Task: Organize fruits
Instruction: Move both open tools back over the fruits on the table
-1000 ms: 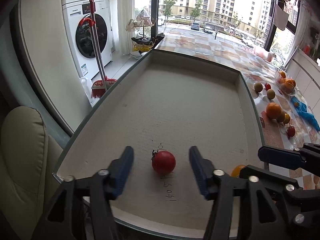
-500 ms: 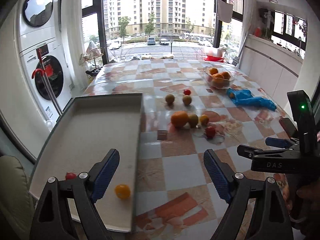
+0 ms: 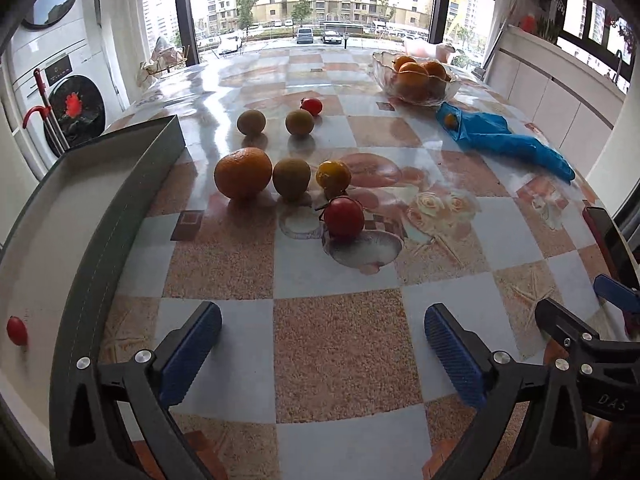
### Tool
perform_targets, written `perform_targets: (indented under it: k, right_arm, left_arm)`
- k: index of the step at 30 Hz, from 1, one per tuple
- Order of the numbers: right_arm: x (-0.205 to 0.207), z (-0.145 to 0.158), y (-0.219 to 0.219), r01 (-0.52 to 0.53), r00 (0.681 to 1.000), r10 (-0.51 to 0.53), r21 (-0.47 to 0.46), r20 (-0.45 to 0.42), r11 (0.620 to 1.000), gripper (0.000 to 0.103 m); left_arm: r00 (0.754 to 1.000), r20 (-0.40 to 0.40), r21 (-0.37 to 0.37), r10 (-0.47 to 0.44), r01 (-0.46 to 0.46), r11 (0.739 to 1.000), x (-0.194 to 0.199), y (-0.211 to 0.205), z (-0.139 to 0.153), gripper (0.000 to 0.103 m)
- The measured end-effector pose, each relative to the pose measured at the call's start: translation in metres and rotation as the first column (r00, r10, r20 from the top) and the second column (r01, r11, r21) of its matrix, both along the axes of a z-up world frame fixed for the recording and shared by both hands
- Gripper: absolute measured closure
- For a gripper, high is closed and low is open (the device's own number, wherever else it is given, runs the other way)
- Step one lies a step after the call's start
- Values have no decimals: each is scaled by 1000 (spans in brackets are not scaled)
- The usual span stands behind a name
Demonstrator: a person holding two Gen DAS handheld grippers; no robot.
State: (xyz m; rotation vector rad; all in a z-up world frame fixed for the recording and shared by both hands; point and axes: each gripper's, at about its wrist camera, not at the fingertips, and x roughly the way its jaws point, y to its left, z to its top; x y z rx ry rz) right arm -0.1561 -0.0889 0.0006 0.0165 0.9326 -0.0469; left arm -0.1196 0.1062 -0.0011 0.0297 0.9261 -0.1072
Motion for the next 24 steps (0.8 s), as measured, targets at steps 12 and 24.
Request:
perform_targets:
  k: [12, 24]
  right_arm:
    - [-4, 0, 0, 7, 1000, -7, 0, 5, 1000, 0]
    - [-3, 0, -1, 7, 1000, -7, 0, 5, 1000, 0]
  left_arm:
    - [1000, 2, 4, -9, 9, 1000, -6, 0, -1, 1]
    - [1000, 2, 4, -9, 9, 1000, -6, 0, -1, 1]
